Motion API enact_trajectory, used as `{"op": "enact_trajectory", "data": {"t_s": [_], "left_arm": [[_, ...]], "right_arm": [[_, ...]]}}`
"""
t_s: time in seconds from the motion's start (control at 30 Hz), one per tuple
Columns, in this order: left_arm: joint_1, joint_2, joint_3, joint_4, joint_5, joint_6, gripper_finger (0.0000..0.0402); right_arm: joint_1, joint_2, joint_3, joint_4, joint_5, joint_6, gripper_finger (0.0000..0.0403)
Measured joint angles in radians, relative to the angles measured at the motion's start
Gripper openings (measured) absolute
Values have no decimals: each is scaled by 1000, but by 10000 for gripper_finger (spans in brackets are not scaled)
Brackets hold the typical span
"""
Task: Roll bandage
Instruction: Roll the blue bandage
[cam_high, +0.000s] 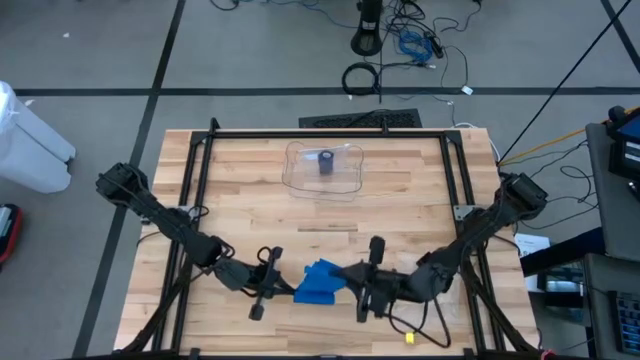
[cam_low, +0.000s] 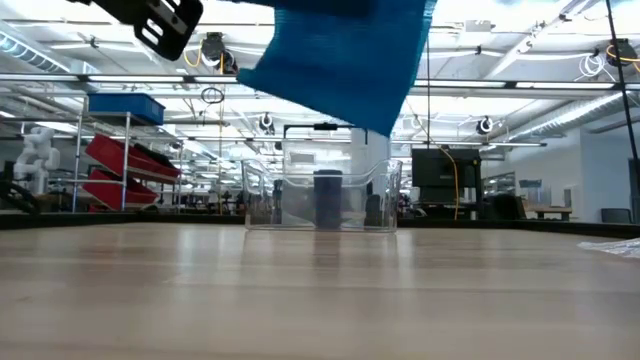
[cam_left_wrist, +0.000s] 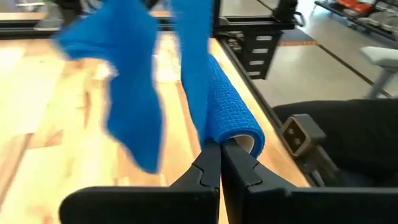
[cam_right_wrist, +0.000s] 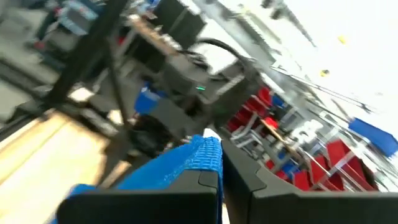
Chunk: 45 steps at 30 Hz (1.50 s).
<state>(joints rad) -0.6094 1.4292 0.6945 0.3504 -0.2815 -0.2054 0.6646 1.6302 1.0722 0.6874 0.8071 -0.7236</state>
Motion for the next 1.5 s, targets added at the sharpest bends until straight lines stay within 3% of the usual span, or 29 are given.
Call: {"op": "enact_trajectory", "data": {"t_s": [0.23, 0.43, 0.8, 1.13, 1.3, 1.4, 1.5], "left_arm": [[21, 0, 0, 4, -28, 0, 0], [20, -6, 0, 5, -64, 2, 0], [20, -101, 0, -35, -143, 109, 0], [18, -133, 0, -51, -215, 216, 0], [18, -133, 0, -55, -347, 311, 0], [17, -142, 0, -42, -398, 396, 0], [16, -150, 17, -40, -410, 447, 0]], "right_arm": [[41, 38, 150, -295, -22, 5, 0], [44, 82, 189, -397, -18, 23, 14], [96, 188, 188, -436, -12, -107, 136], [150, 251, 188, -283, 349, -121, 225], [172, 243, 188, -169, 351, 97, 235], [175, 242, 188, -243, 247, 300, 235], [161, 243, 188, -359, 221, 534, 235]]}}
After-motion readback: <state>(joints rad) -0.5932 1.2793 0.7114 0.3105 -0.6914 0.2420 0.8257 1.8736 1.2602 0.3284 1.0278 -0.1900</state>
